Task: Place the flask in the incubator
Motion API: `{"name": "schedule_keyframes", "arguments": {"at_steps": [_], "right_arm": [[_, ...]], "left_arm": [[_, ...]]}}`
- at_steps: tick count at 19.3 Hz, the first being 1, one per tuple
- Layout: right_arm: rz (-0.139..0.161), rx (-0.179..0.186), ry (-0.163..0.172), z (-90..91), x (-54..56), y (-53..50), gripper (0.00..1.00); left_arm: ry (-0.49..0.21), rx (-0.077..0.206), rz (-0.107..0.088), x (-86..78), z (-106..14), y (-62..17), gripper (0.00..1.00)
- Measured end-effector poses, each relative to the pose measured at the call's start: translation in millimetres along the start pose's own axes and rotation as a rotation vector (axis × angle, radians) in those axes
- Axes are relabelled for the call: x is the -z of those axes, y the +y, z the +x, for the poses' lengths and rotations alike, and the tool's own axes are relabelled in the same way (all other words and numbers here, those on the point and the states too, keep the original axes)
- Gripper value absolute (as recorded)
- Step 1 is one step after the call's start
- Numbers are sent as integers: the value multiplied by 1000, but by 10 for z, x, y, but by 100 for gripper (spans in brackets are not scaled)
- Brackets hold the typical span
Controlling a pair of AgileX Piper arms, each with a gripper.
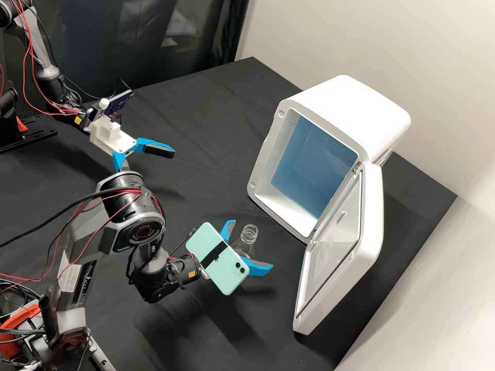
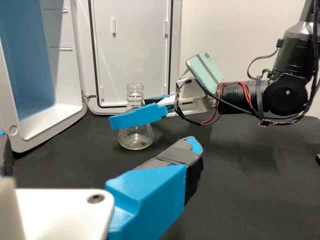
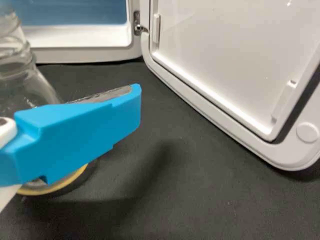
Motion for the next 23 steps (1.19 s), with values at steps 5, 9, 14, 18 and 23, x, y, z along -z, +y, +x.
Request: {"name": "schedule_keyframes", "arguments": {"at_steps": [5,9,14,18,23], "right_arm": [[2,11,0,67,13,-57,100],[0,28,2,95,13,-101,0],[0,33,-2,95,12,-108,0],[-1,35,0,96,19,-115,0],[0,33,-2,96,23,-118,0]], "left_arm": [[0,0,0,0,0,0,100],[0,0,0,0,0,0,100],[0,0,0,0,0,0,100],[0,0,0,0,0,0,100],[0,0,0,0,0,0,100]]}}
